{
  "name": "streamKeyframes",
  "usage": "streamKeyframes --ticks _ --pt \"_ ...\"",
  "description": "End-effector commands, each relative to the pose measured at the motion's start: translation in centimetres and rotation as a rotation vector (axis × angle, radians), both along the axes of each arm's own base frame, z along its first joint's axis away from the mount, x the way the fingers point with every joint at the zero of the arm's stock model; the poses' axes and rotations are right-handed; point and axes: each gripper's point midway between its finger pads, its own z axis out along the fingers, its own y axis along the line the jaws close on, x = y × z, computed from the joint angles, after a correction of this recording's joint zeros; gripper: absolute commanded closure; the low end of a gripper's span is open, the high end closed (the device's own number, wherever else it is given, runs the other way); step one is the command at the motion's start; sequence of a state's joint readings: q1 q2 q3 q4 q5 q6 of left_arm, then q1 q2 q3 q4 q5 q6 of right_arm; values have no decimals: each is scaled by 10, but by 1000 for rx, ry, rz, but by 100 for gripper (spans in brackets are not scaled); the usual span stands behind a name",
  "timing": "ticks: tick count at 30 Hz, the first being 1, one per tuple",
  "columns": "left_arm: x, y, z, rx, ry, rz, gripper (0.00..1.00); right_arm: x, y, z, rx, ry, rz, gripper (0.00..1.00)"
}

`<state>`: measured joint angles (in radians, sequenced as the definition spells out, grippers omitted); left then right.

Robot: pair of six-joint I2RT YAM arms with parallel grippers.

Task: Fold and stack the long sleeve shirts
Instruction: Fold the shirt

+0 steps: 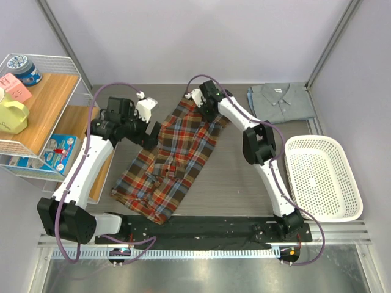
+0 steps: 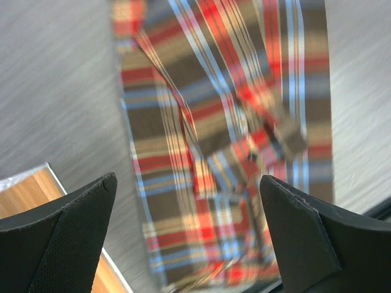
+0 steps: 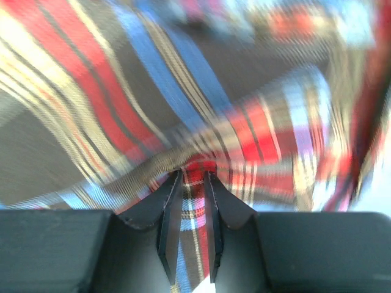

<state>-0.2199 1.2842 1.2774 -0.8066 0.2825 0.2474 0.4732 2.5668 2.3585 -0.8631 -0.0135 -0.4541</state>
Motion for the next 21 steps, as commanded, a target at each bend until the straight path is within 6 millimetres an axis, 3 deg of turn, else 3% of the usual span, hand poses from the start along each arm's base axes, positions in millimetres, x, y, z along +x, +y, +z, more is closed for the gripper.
streamKeyframes --ticks 1,2,5,7,9,11,14,16,18,19,21 --pt "-15 9 -22 92 82 -95 0 74 -62 -8 -165 -229 -60 73" --pt "-22 7 -33 104 103 -168 0 90 -82 5 -177 -282 -74 71" --pt "-32 5 -52 127 142 -254 5 126 -93 47 -154 -464 -98 64" --pt "-37 4 -70 162 167 -338 9 139 -86 78 -105 -556 -100 58" --pt "-41 -1 -86 196 193 -413 12 142 -77 121 -15 -636 -119 49" --pt "-44 -9 -99 233 202 -467 14 135 -67 159 105 -676 -144 40" --pt "-45 -11 -130 327 233 -520 20 119 -54 180 226 -649 -144 32" --pt "-43 -11 -151 363 264 -527 22 103 -49 204 304 -628 -164 25" --pt "-46 -17 -164 390 297 -556 24 88 -47 199 343 -562 -164 18" --pt "-50 -16 -176 413 335 -566 25 78 -45 215 383 -558 -180 15" --pt "-56 -21 -189 443 362 -608 25 62 -50 202 392 -489 -223 4"
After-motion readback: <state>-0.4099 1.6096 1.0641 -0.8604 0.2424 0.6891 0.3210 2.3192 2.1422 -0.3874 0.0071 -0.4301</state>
